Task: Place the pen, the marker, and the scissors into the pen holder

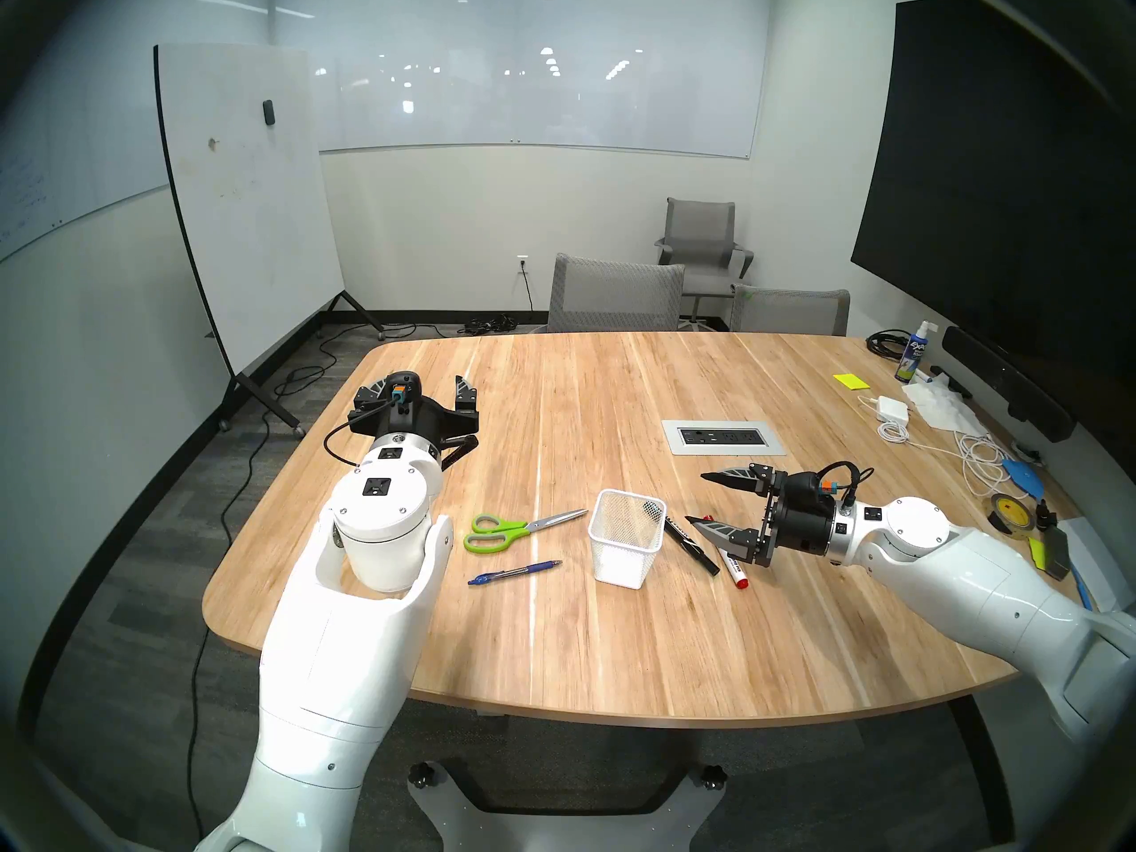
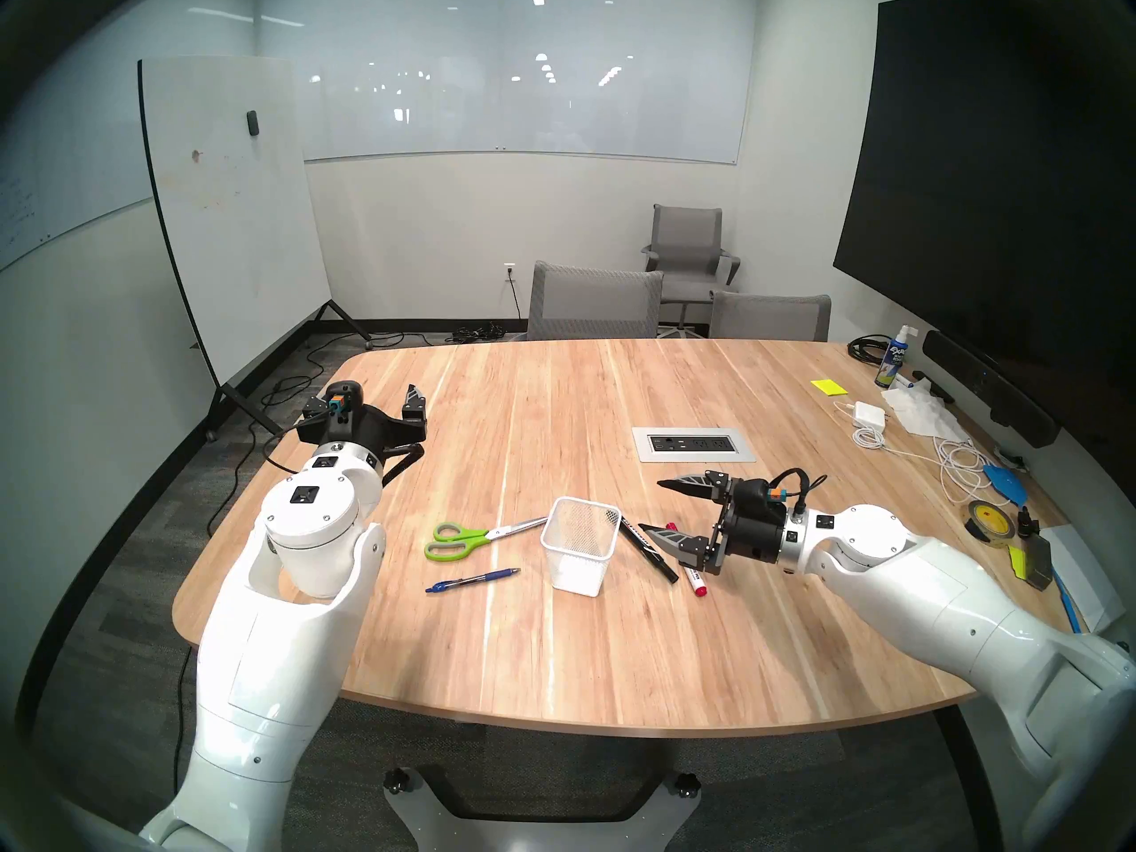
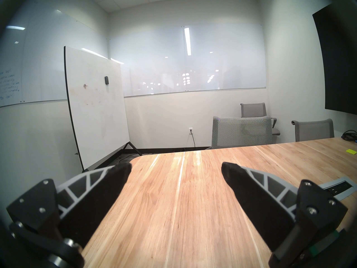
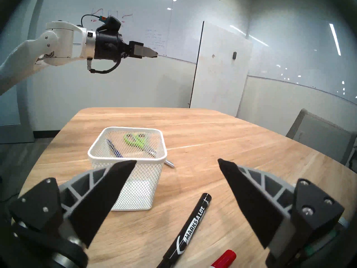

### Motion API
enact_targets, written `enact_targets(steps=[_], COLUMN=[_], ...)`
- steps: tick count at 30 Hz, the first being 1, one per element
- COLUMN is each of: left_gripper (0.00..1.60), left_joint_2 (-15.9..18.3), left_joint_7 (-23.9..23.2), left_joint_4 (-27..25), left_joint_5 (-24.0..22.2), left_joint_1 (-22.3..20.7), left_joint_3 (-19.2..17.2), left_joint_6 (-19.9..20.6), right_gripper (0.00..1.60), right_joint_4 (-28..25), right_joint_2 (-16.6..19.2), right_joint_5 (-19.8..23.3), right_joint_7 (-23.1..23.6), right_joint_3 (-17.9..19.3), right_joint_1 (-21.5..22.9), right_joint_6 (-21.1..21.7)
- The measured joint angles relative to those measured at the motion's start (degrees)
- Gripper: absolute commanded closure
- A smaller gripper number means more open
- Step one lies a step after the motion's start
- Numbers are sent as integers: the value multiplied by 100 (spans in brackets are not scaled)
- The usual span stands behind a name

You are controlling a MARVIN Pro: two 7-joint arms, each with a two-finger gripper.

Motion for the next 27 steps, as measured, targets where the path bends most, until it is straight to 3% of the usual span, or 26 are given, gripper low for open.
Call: enact_targets(steps=[19, 27], left_gripper=[0, 0], left_joint_2=[0, 0], left_joint_7=[0, 0], left_joint_4=[0, 1], left_joint_5=[2, 2], left_joint_1=[0, 0], left_joint_3=[0, 0], left_joint_6=[0, 0], right_gripper=[0, 0], right_joint_4=[-130, -397], right_joint_2=[-4, 108], right_joint_5=[-583, -835], right_joint_7=[-196, -334], right_joint_3=[-81, -126], right_joint_1=[81, 107], right_joint_6=[677, 1291])
